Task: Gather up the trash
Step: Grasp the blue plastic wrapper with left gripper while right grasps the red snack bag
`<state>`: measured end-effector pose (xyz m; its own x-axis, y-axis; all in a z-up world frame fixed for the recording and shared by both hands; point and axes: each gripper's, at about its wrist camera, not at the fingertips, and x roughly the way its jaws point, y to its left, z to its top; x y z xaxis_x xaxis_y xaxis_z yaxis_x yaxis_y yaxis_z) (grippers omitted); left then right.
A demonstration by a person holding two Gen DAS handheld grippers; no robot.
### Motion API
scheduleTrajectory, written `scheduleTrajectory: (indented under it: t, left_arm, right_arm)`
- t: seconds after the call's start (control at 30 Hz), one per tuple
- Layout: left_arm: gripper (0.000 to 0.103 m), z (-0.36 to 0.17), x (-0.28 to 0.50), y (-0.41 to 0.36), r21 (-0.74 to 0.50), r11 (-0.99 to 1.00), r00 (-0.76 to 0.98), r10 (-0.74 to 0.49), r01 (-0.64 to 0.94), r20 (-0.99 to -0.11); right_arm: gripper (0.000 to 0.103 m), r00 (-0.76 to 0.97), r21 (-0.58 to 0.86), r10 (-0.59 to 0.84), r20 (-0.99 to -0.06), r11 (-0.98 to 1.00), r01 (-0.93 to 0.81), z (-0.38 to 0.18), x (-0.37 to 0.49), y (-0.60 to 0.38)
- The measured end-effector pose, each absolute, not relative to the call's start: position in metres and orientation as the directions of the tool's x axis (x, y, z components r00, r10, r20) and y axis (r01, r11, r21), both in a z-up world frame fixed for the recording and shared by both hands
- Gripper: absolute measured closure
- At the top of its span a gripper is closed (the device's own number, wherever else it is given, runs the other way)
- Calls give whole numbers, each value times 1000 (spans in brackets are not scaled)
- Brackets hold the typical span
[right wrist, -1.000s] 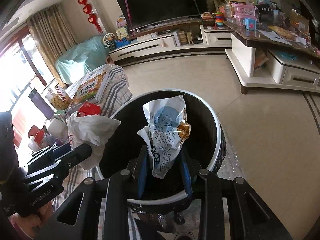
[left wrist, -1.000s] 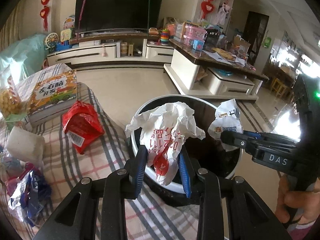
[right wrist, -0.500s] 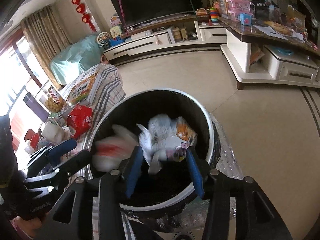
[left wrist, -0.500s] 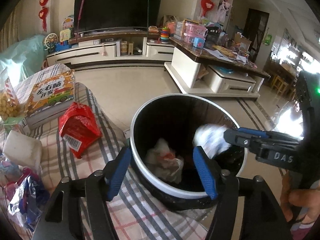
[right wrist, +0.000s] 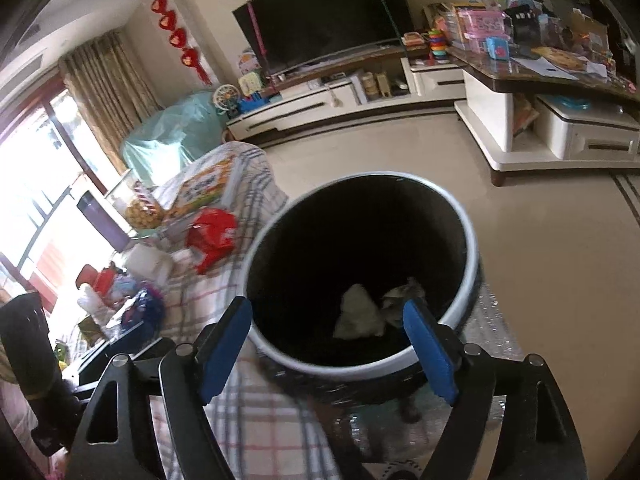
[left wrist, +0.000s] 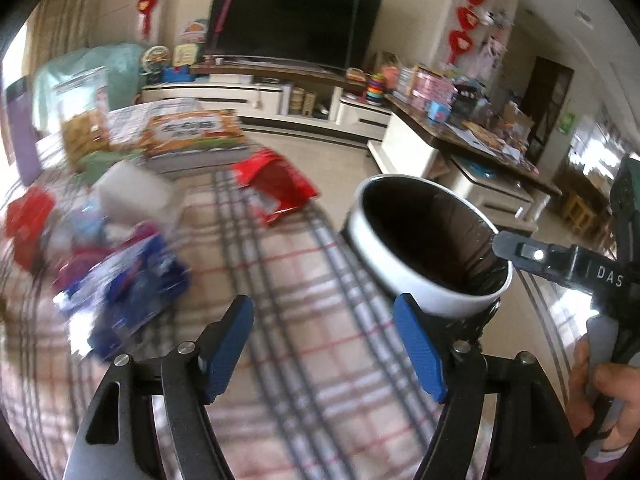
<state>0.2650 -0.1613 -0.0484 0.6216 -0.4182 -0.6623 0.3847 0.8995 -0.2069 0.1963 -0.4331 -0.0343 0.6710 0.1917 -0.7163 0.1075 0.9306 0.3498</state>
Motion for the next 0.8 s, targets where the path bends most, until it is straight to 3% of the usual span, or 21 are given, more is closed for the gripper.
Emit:
scheduleTrajectory:
  t: [0.8]
  left_arm:
    - [31,-46,158,-48,-238,961,695,-267,140,-667]
  right_arm:
    - [19,638,357,322,-699,931,-78,-46,192,-313]
